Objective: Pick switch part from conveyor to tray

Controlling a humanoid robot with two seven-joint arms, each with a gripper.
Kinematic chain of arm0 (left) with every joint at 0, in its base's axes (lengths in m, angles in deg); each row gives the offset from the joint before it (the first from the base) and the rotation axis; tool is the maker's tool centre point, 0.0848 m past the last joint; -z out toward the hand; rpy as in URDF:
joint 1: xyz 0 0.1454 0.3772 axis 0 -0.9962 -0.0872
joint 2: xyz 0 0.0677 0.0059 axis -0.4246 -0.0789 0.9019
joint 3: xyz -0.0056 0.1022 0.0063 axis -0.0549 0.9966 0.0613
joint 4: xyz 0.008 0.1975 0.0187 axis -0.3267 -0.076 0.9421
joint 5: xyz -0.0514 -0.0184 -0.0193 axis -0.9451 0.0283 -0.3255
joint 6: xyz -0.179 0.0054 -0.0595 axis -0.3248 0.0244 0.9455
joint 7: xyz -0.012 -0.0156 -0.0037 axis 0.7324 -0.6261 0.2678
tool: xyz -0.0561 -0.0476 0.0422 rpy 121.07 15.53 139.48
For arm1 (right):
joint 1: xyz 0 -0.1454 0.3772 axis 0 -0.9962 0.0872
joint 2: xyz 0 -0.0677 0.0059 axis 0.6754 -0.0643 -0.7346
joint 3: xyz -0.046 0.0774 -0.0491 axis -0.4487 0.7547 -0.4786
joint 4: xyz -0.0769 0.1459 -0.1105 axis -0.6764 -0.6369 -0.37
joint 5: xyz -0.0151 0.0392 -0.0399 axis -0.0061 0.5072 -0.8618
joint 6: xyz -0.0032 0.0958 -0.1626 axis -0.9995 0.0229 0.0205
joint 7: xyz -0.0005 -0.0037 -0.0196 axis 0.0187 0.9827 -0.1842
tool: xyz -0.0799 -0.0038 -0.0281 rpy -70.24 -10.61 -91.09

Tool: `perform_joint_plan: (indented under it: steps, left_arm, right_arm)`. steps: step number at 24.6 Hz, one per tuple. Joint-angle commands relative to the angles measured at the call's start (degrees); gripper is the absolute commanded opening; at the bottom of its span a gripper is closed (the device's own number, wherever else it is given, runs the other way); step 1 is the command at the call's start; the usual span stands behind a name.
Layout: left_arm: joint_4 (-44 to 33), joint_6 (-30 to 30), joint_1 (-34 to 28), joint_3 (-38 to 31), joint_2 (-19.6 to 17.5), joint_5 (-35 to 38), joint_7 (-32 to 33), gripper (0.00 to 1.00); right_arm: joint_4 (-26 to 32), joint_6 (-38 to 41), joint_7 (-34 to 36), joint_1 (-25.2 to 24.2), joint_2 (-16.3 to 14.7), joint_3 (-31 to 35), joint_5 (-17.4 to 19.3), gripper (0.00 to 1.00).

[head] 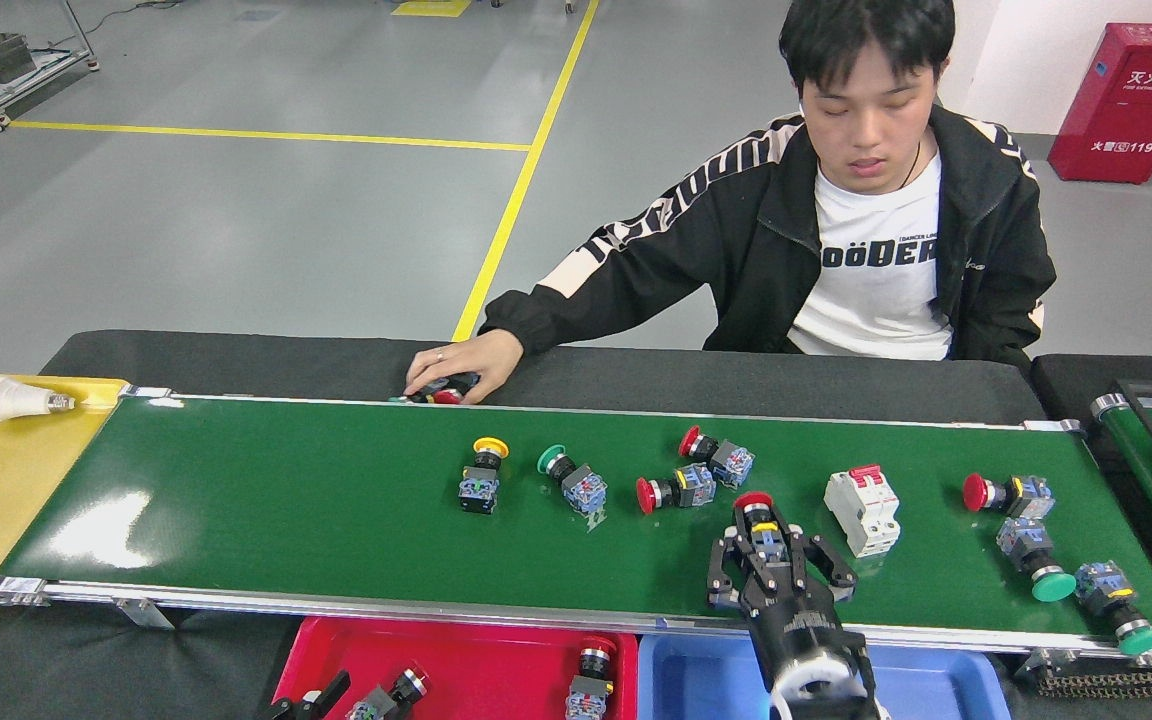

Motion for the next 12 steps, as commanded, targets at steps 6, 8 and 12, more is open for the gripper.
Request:
perform_joint_plan:
  steps: [6, 8, 12]
  left_arm:
    - [-0.8, 11.0, 6.9, -9.1, 3.5, -0.6, 6.0, 1.00]
    - [-0.8, 11.2, 7.6, -8.7, 3.7, -0.6, 6.0, 1.00]
    - [-0.1, 11.9, 12.2, -4.6, 3.5, 2.0, 6.1, 1.00]
  right_arm:
    - [1.9, 14.2, 0.2, -2.9, 1.9, -9.6, 0.2, 1.00]
    - [1.9, 14.1, 0.1, -3.1, 1.9, -12.1, 0.2, 0.99]
    - [1.5, 13.9, 0.1, -2.7, 2.5, -12.4, 0.2, 0.99]
